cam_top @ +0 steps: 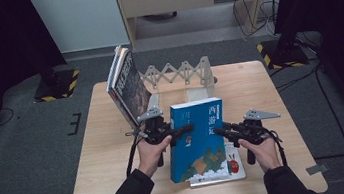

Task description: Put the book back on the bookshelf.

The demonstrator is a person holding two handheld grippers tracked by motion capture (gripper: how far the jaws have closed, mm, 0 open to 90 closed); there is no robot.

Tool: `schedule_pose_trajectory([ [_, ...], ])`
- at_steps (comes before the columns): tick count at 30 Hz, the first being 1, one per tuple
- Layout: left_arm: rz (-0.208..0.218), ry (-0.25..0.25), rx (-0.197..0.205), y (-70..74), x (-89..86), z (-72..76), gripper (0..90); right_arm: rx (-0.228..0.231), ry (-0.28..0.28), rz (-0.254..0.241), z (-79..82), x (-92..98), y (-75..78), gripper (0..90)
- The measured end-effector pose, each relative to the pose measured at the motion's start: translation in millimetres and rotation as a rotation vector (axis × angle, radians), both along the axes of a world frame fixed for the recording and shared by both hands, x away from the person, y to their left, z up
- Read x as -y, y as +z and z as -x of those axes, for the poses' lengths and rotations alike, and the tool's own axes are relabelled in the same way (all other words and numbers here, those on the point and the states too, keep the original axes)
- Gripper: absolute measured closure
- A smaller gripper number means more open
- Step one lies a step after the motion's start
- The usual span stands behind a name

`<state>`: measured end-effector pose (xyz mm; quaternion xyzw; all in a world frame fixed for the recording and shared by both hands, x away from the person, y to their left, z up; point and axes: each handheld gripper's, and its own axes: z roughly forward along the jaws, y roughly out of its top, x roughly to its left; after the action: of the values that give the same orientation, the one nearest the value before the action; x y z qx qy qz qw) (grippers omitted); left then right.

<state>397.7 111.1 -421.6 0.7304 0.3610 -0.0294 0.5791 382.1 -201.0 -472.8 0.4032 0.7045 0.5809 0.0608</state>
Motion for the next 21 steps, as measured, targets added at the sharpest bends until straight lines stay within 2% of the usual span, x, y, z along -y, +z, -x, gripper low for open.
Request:
schedule_pose_trajectory([
  [10,0.008,-0.011,-0.009,-4.0,4.8,-4.5,51.7,0.002,0.007,0.007,0.4,-0.1,-0.2,61.4],
  [21,-0.034,-0.007,0.036,-2.5,11.7,-0.8,53.1,0.025,0.036,0.007,3.3,-4.6,3.0,61.7],
])
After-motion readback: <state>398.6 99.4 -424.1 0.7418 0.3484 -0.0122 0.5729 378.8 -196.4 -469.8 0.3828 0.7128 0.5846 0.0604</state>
